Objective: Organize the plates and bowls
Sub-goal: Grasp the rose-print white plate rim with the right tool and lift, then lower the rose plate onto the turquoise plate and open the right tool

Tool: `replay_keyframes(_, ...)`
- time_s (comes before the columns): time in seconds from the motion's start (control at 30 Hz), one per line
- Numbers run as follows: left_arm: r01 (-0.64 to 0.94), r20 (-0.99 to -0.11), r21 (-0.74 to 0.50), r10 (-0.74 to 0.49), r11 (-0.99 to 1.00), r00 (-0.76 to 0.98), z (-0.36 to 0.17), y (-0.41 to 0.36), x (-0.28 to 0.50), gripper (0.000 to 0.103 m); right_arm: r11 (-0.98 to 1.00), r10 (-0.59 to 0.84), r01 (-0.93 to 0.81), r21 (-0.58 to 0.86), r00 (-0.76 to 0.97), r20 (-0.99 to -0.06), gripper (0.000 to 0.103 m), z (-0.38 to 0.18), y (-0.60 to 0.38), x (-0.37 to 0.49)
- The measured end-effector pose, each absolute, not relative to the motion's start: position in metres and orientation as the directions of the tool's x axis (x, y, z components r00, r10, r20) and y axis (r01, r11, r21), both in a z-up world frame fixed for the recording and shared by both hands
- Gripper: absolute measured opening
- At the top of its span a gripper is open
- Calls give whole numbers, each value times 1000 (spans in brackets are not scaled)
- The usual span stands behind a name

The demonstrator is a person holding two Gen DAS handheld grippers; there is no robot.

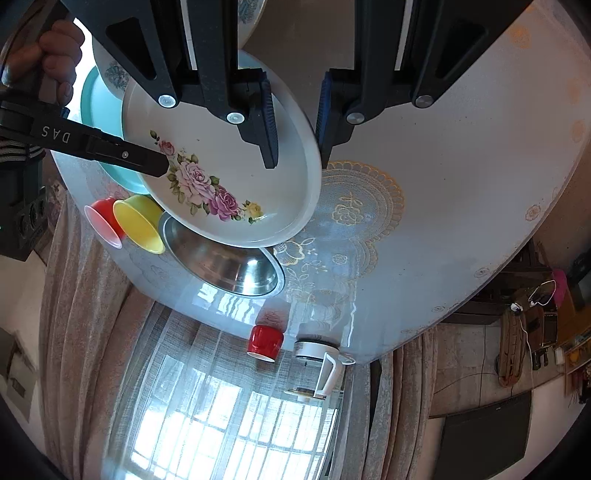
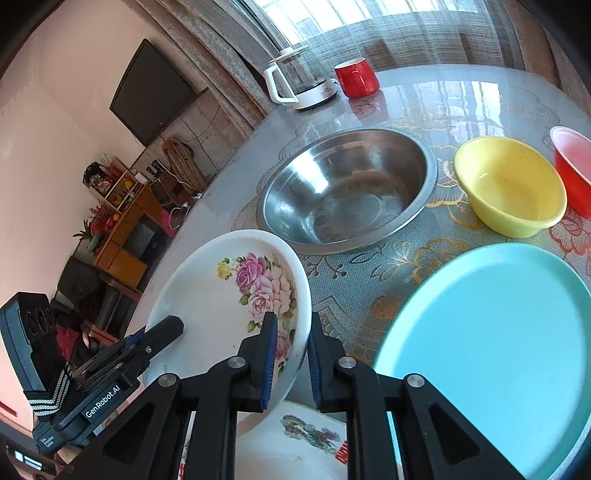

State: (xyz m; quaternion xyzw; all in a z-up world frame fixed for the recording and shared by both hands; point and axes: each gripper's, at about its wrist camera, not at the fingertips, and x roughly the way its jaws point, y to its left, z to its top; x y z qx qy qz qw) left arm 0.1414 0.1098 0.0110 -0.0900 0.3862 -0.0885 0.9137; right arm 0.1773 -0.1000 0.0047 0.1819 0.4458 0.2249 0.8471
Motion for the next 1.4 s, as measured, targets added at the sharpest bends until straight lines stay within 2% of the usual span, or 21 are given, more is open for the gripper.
replay_keyframes(0.37,238,-669,-198,-309,951,676,34,39,132,20,839,501,-150,522,584,-638,16,15,-168,140)
replay_keyframes(0.87,351,-717,-185,-370,918,590,25,-37,136,20,841,421,-15,541,648,-635,16,1,-241,115)
replay_keyframes(1.2,385,-790,-152,-346,911,507,-1,-74,154,20,855,354,71,513,642,-680,16,-24,-266,116)
replay_keyframes(1.4,389,-840,-104,-290,915,458,-18,-88,165,20,884,303,105,456,614,-729,16,-41,-266,123)
